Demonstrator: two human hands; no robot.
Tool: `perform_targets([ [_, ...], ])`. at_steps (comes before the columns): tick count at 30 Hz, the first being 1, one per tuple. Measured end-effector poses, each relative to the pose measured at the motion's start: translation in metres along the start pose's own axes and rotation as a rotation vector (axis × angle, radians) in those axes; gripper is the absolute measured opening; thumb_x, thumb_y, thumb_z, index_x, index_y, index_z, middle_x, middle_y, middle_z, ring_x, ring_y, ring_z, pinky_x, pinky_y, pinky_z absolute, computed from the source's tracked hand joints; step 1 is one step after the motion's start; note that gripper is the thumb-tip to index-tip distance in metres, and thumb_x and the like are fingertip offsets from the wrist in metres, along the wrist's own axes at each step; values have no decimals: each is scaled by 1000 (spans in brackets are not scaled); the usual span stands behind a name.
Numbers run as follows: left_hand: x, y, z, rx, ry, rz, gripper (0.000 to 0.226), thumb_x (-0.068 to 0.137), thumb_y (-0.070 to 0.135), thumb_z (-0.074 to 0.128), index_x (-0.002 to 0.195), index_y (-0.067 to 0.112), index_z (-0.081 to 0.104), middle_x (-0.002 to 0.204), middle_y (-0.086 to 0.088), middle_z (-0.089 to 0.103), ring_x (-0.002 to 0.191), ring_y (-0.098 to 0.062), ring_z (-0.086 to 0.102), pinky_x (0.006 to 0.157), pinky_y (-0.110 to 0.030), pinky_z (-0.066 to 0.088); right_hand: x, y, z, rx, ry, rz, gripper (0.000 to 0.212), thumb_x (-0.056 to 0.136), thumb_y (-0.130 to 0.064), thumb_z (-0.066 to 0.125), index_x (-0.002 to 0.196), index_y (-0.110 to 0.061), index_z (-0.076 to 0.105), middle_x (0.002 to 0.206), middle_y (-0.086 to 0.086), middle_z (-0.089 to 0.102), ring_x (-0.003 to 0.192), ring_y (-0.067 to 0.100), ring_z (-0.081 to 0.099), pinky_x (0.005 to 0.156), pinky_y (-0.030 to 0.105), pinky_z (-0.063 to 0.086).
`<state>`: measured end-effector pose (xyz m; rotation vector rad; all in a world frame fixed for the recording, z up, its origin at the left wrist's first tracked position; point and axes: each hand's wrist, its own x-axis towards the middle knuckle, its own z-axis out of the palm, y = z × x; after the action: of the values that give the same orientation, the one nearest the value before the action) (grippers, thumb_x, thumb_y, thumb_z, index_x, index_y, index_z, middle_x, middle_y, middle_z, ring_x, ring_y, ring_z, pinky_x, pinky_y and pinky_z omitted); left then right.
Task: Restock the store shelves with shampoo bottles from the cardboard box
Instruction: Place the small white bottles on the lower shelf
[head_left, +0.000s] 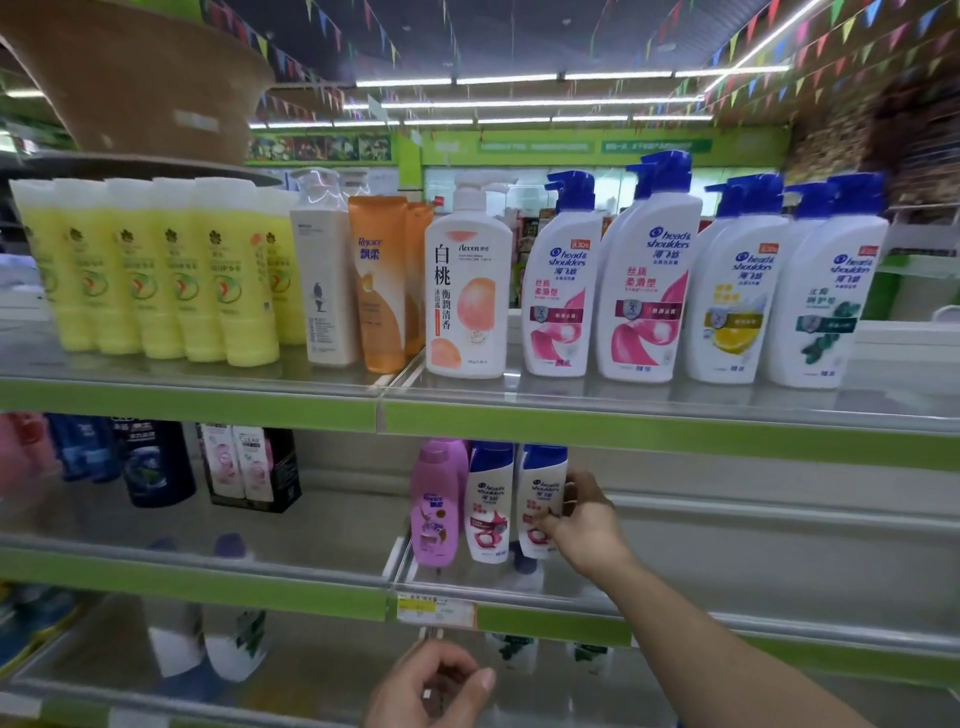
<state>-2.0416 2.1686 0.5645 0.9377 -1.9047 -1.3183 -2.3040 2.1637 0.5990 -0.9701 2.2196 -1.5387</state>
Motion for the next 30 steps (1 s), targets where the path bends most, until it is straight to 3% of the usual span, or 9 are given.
perform_targets([
  [4,2,-1,4,-8,-24,11,15,72,20,88,68,16,74,75,2,72,67,-9,66,76,-30,57,-1,2,2,-9,-3,-4,47,84,-3,71,97,-42,47,96,-15,67,82,-4,66,55,10,50],
  [9,3,-5,2,-59,-22,-19,14,71,17,88,68,15,75,72,-1,72,67,-9,67,67,-17,52,-2,3,2,-24,-9,8,46,84,-7,73,95,-44,47,93,-15,69,76,-4,69,57,14,54],
  [13,2,-12,-3,-71,3,-9,14,70,17,89,69,19,75,74,2,72,68,-12,68,70,-24,56,-1,3,2,-67,6,20,43,84,-10,74,96,-42,48,96,-11,71,80,4,72,69,28,62],
  [16,1,-22,-11,-37,2,17,14,72,20,88,72,22,74,73,6,72,69,-9,67,68,-22,55,-6,2,2,-100,12,47,41,84,-11,75,110,-32,52,97,-10,72,79,7,74,77,38,63],
  [20,-1,-47,-22,-49,-51,19,14,77,16,84,75,22,72,73,10,71,65,-2,63,62,-12,48,-28,1,-2,-231,60,56,47,85,-20,76,127,-16,54,109,-3,69,95,19,70,81,36,58],
  [23,-7,-81,-25,-36,-157,-11,10,85,16,78,83,20,69,73,10,70,65,0,61,64,-12,47,-63,7,-10,-224,175,60,38,85,-13,74,122,-8,64,105,8,72,93,23,70,87,34,57],
  [25,-14,-110,-25,-21,-203,-54,11,87,16,76,84,21,68,70,5,68,69,-6,62,69,-21,48,-102,20,-15,-171,256,66,21,84,-13,75,104,-18,72,85,1,72,75,8,68,68,18,55],
  [27,-23,-143,-20,25,-238,-96,9,86,16,77,85,18,68,72,5,66,69,-11,61,71,-28,50,-149,44,-18,-84,306,129,11,84,-14,73,92,-22,72,74,1,69,59,5,64,48,17,48],
  [30,-41,-186,-9,116,-315,-178,11,85,20,78,86,15,68,69,5,63,68,-15,60,72,-31,50,-224,99,-16,-84,302,320,6,85,-8,70,90,-8,73,71,8,69,59,12,67,58,25,52],
])
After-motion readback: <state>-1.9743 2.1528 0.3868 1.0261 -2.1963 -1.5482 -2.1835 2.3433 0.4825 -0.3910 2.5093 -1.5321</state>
